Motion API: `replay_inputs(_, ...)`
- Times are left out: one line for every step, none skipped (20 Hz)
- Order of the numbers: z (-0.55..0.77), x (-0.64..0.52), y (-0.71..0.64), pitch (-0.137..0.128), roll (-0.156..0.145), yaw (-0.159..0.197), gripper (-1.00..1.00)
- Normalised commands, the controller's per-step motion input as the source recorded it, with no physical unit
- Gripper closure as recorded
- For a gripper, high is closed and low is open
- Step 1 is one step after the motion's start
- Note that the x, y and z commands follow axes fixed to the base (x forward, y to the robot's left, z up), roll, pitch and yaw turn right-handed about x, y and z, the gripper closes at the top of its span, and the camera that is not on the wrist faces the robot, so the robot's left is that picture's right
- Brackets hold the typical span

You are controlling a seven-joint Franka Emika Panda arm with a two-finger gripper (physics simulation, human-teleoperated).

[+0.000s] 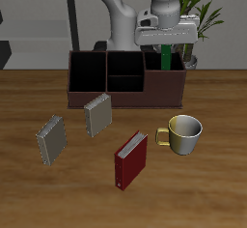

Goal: Place the green book into the back desk caddy's right compartment

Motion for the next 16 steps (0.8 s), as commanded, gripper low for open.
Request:
replay_inputs(-0.17, -0.09, 0.01, 0.032, 0.027, -0.001, 1.00)
replay_inputs(-0.09, 0.05, -0.03, 0.018, -0.013, 0.008, 1.00)
replay_inputs(-0.10, 0.01, 0.01, 0.024, 0.008, 0.001, 1.00)
replay_inputs(-0.08, 0.05, -0.03, 0.020, 0.001, -0.002, 1.00)
replay_inputs(-0.11, 0.07, -0.04, 0.039, -0.019, -0.036, 1.00)
replay_inputs(-0.10, 0.02, 0.03, 0.026, 0.051, 0.025, 1.00)
replay_inputs(-0.08, 0.11, -0.04, 0.046, -0.015, -0.034, 1.00)
replay_inputs(-0.11, -0.10, 0.01, 0.042, 0.046, 0.010, 1.00)
replay_inputs(-0.08, 0.13, -0.13, 0.034, -0.062, -0.018, 1.00)
replay_inputs(-0.05, 0.06, -0.02, -0.006, -0.051, 0.016, 1.00)
replay_inputs(-0.07, 0.08, -0.01, 0.033, 0.014, 0.014, 1.00)
replay_inputs(-0.05, 0.13, 0.02, 0.033, -0.015, -0.025, 1.00)
replay_inputs(-0.14, -0.01, 0.00, 0.095, 0.071, -0.054, 1.00)
replay_inputs(-0.12, 0.02, 0.00, 0.052, 0.024, -0.043, 1.00)
replay_inputs(-0.10, 0.02, -0.02, 0.045, 0.021, -0.027, -1.00)
replay_inputs(0.00, 0.03, -0.05, -0.036, -0.064, 0.018, -1.00)
